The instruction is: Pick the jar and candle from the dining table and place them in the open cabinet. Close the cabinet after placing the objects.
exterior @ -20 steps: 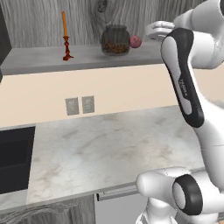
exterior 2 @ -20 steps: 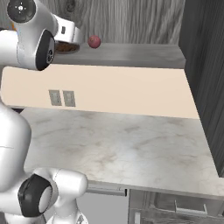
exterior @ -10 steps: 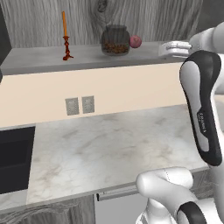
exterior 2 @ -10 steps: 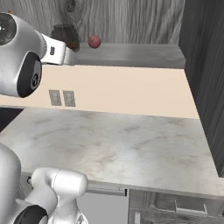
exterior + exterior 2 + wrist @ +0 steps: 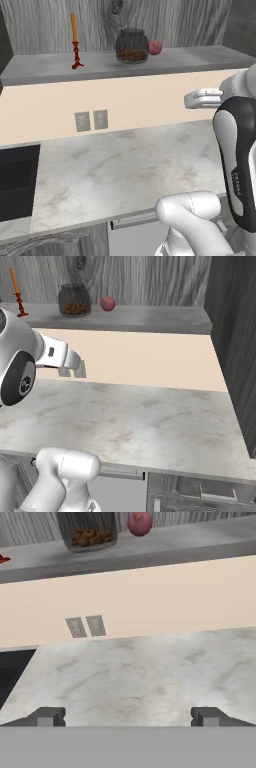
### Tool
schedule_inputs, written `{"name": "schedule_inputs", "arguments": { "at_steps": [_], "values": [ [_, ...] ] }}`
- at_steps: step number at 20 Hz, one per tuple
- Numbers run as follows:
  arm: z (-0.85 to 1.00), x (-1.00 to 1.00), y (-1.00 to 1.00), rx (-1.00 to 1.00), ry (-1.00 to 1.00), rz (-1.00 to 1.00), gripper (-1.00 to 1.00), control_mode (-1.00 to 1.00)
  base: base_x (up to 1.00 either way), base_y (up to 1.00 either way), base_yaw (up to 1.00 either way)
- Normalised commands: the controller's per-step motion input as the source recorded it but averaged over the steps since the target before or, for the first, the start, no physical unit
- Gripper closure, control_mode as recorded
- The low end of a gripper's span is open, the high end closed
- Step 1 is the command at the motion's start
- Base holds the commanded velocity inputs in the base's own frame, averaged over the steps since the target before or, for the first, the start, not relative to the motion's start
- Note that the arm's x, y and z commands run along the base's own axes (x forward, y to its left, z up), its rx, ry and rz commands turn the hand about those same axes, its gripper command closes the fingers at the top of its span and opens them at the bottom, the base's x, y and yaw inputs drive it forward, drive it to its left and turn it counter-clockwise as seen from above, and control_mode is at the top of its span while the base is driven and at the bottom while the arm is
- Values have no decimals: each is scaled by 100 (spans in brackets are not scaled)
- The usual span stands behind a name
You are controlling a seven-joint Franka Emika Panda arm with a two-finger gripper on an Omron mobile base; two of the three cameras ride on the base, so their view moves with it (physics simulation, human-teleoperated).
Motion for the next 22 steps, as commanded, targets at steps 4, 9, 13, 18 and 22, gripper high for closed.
{"name": "schedule_inputs", "arguments": {
  "at_steps": [4,9,13,18,22],
  "values": [
    [-9,-47,0,-10,32,0,-100,-100,0,0,0],
    [0,-64,0,-4,29,0,-100,-100,0,0,0],
    [-10,-71,0,0,10,2,-100,-100,0,0,0],
    [-45,-46,11,0,0,5,-100,-100,0,0,0],
    [-42,-15,29,0,0,5,-100,-100,0,0,0]
  ]
}}
